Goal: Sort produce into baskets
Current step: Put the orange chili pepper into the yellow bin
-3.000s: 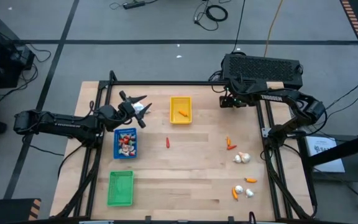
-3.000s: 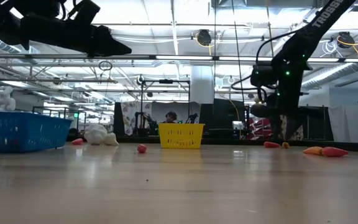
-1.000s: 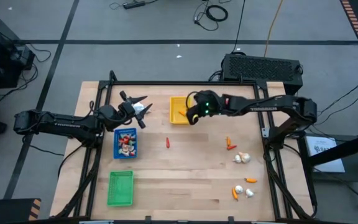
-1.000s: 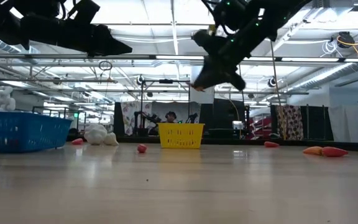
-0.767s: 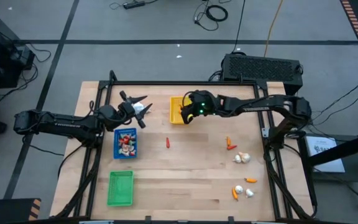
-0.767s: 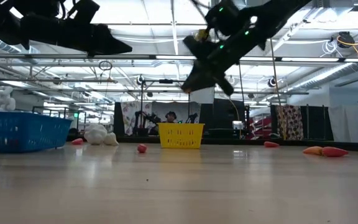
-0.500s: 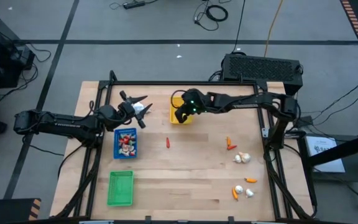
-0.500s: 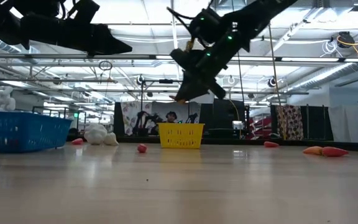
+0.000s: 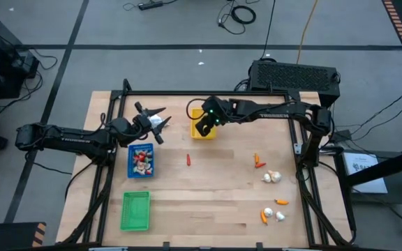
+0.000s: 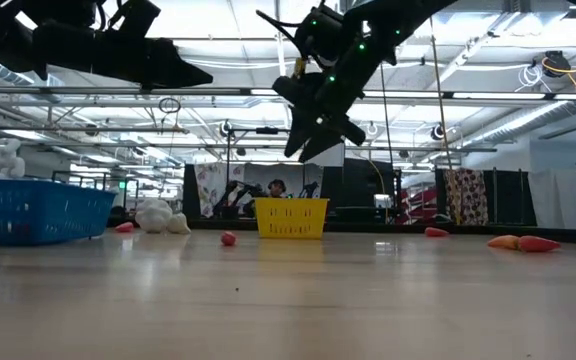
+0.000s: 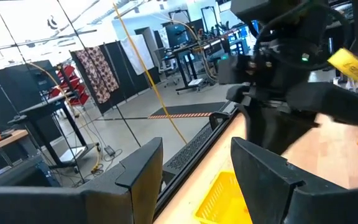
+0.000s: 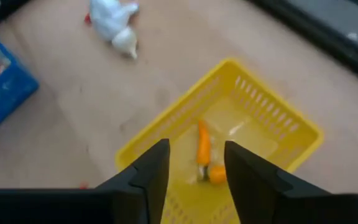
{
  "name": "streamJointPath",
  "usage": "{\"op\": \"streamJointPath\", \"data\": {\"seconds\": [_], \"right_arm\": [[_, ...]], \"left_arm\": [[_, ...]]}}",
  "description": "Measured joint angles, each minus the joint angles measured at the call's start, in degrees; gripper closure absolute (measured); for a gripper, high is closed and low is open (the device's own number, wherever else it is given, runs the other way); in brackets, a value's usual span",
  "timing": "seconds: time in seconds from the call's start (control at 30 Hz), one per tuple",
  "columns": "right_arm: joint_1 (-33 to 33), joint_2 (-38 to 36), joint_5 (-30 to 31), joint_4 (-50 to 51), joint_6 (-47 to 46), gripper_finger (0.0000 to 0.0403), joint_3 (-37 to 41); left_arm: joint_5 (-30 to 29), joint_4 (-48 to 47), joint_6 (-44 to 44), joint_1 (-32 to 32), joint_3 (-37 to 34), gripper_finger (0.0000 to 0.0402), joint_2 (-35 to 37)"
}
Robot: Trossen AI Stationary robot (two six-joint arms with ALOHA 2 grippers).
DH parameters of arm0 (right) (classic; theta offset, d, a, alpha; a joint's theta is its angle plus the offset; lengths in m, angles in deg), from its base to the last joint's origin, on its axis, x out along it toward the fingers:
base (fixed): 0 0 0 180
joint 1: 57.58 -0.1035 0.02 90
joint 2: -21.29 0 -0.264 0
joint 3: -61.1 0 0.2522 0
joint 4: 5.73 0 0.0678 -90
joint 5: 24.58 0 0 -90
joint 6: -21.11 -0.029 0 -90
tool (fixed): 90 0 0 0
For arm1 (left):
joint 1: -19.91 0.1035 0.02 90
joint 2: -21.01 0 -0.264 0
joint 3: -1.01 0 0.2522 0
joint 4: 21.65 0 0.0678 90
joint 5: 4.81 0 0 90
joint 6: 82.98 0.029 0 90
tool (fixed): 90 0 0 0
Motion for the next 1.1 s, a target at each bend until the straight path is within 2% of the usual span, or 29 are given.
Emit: {"op": "streamJointPath", "data": {"seconds": [0.2, 0.33, 0.53, 0.67, 0.77, 0.87, 0.97, 1.1], "right_arm": [[-1.02, -1.14, -10.64, 6.69, -2.17, 0.0241, 0.00], [-2.82, -3.08, -13.72, 16.07, -3.66, 0.0241, 0.00], [-7.06, -5.37, -13.51, 38.54, -1.88, 0.0241, 0.00], [-10.75, -5.31, -11.35, 48.60, 0.94, 0.0241, 0.08], [-13.50, -5.32, -9.72, 50.85, 3.38, 0.0241, 1.13], [-15.54, -5.29, -11.50, 53.52, 4.08, 0.0241, 2.66], [-15.98, -5.67, -14.94, 52.69, 3.66, 0.0241, 5.06], [-15.44, -9.42, -15.02, 49.36, 6.18, 0.0251, 10.37]], "left_arm": [[0.00, -0.26, 0.00, 0.00, 0.00, 0.0204, 0.02], [0.00, -0.35, 0.01, 0.01, 0.00, 0.0204, 0.02], [0.02, -0.43, 0.00, 0.02, 0.00, 0.0204, 0.01], [0.02, -0.41, -0.01, 0.00, 0.00, 0.0204, 0.02], [0.02, -0.41, -0.02, 0.00, 0.00, 0.0204, 0.02], [0.02, -0.40, -0.04, 0.02, 0.00, 0.0204, 0.00], [0.02, -0.40, -0.08, 0.01, 0.00, 0.0204, 0.01], [0.02, -0.43, -0.87, 0.00, 0.00, 0.0204, 0.02]]}}
